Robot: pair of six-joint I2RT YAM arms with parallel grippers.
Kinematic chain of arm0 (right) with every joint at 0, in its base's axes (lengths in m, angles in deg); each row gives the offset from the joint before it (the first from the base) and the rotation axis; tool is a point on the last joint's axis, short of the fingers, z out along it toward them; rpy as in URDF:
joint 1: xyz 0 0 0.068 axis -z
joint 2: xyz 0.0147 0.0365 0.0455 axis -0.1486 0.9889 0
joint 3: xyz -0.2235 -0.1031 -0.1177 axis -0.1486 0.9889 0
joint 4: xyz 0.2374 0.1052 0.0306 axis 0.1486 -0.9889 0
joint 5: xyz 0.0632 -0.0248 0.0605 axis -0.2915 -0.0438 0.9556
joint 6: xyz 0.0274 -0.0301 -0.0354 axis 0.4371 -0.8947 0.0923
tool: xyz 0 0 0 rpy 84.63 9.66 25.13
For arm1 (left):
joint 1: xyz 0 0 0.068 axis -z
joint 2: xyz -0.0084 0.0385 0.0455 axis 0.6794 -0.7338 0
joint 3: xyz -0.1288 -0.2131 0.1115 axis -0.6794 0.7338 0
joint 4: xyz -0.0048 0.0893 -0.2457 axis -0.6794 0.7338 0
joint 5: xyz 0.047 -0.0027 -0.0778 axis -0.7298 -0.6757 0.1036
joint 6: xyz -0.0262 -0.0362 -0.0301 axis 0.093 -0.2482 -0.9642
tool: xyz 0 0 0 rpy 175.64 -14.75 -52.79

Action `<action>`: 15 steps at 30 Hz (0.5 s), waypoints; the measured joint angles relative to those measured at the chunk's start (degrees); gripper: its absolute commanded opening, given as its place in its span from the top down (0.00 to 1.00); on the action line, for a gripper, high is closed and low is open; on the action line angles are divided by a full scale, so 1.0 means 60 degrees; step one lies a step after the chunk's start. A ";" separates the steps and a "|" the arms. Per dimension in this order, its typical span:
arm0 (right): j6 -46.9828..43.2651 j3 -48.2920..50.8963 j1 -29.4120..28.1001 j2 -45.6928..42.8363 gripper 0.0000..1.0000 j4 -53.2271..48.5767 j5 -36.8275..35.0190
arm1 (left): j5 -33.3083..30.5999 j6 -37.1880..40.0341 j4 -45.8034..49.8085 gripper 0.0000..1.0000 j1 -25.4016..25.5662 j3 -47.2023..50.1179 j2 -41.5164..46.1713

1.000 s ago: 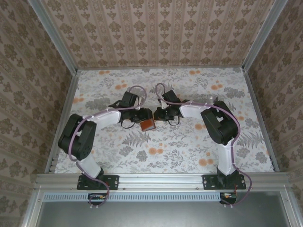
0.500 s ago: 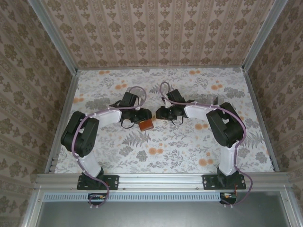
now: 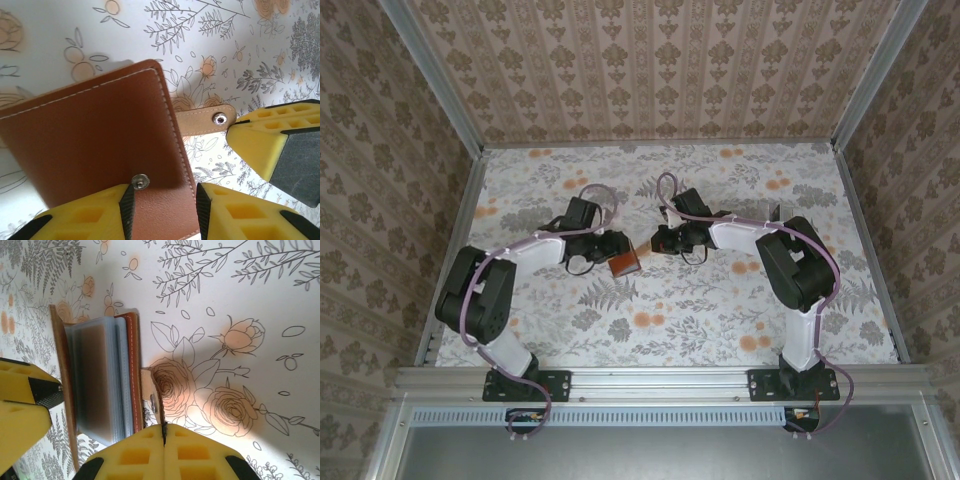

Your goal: Put the credit cards into the card holder

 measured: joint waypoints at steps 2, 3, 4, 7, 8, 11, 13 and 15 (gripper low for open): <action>0.0000 0.0000 0.0000 0.0000 0.96 0.0022 0.0113 | -0.0036 0.0007 -0.0011 0.66 -0.0208 0.0157 0.0259; 0.0000 0.0000 0.0000 0.0000 0.97 0.0051 0.0149 | -0.0073 0.0018 -0.0015 0.68 -0.0346 0.0251 0.0408; 0.0000 0.0000 0.0000 0.0000 0.97 0.0066 0.0171 | -0.0120 0.0040 -0.0011 0.70 -0.0459 0.0306 0.0503; -0.0004 0.0000 0.0000 0.0000 0.97 0.0066 0.0200 | -0.0291 0.0109 -0.0007 0.73 -0.0718 0.0397 0.0554; -0.0007 0.0000 0.0000 0.0000 0.97 0.0062 0.0208 | -0.0342 0.0142 0.0007 0.73 -0.0743 0.0423 0.0543; -0.0073 -0.0058 -0.0033 0.0000 0.98 0.0047 0.0237 | -0.0404 0.0226 -0.0011 0.74 -0.0736 0.0430 0.0415; -0.0109 -0.0171 -0.0087 0.0000 0.98 0.0029 0.0270 | -0.0404 0.0273 -0.0036 0.74 -0.0721 0.0430 0.0189; -0.0157 -0.0313 -0.0157 0.0000 0.98 0.0018 0.0331 | -0.0404 0.0321 -0.0044 0.74 -0.0699 0.0430 -0.0062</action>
